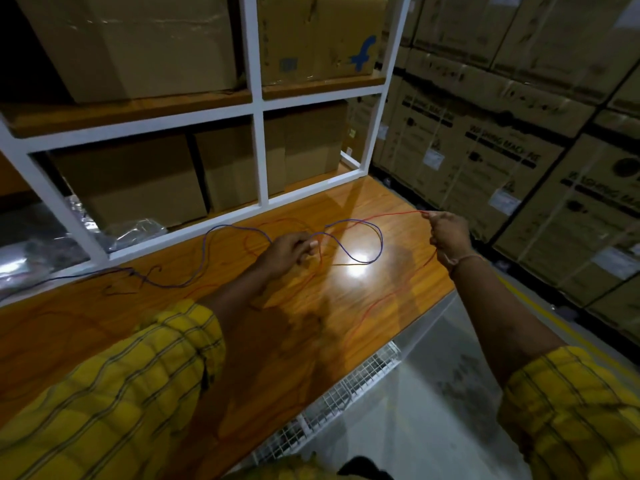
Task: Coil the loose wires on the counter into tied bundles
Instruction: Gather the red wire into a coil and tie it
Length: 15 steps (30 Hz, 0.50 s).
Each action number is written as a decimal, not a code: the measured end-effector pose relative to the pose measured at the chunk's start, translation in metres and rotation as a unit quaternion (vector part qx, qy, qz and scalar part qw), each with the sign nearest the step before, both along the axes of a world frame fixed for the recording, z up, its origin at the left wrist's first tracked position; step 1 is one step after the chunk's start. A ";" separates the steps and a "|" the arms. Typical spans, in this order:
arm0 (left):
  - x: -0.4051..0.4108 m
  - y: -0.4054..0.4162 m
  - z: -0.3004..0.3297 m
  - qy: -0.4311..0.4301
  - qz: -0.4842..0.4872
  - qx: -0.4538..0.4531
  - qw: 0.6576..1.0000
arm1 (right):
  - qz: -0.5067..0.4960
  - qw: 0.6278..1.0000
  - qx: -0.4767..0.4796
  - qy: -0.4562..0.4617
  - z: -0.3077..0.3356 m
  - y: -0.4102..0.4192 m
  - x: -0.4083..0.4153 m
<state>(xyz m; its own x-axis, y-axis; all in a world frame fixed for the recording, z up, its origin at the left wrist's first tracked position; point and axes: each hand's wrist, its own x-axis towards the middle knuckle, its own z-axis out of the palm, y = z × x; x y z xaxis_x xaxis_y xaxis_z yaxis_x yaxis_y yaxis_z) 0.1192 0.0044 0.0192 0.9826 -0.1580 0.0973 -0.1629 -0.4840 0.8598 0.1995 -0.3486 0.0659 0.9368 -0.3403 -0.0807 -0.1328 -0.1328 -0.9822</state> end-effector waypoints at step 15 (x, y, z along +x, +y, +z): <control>0.027 0.030 0.055 0.148 0.227 -0.497 0.824 | 0.182 0.933 -0.306 -0.054 0.004 -0.006 0.022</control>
